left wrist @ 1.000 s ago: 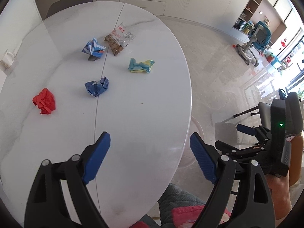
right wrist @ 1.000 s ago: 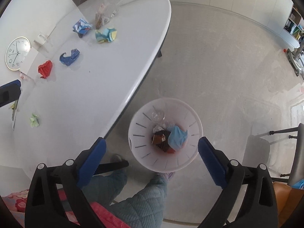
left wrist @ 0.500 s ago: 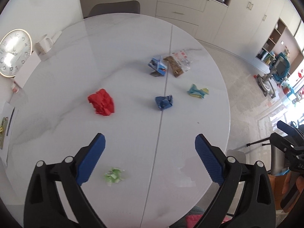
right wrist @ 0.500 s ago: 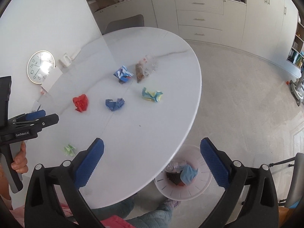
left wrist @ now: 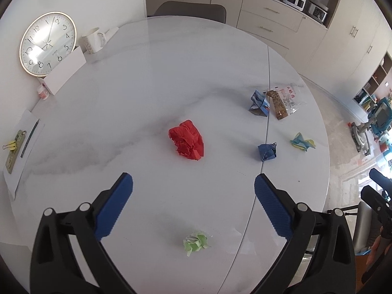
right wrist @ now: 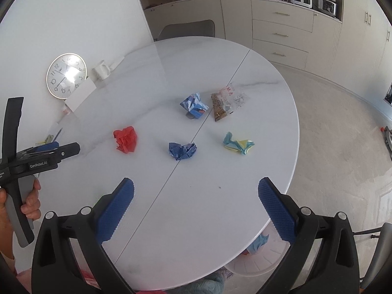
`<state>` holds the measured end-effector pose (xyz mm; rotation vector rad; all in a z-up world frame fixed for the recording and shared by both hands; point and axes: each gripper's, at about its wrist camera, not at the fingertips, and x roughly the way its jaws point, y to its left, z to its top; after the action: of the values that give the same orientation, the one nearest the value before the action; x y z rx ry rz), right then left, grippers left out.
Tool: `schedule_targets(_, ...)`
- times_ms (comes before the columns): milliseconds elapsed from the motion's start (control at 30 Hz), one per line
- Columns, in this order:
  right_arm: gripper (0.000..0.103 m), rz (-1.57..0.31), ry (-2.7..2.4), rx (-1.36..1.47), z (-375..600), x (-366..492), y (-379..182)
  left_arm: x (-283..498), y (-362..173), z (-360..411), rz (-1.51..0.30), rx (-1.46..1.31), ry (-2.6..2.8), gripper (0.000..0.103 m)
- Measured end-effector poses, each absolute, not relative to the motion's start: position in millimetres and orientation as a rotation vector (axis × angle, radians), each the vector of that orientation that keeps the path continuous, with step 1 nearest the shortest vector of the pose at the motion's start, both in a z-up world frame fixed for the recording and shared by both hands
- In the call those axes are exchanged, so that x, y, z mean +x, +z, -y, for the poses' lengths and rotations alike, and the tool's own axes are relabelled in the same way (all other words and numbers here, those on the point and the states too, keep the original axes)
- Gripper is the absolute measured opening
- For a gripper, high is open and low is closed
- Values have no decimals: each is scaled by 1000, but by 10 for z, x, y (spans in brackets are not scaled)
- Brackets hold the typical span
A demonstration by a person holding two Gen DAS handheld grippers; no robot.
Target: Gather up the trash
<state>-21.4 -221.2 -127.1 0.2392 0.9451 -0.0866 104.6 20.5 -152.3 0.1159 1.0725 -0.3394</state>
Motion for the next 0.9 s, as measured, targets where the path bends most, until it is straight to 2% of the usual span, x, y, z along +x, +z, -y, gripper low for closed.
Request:
schedule_targets(400, 101, -1009, -94, 199, 1939, 445, -1894, 1637, -2130, -39, -1103, 116, -384, 95)
schedule_targets(700, 101, -1070, -81, 203, 1862, 923, -2394, 2095, -2663, 62, -1197, 102, -351, 95)
schedule_targets(900, 101, -1101, -111, 188, 1877, 1101, -2624, 2229, -2808, 130, -1214, 94, -316, 93)
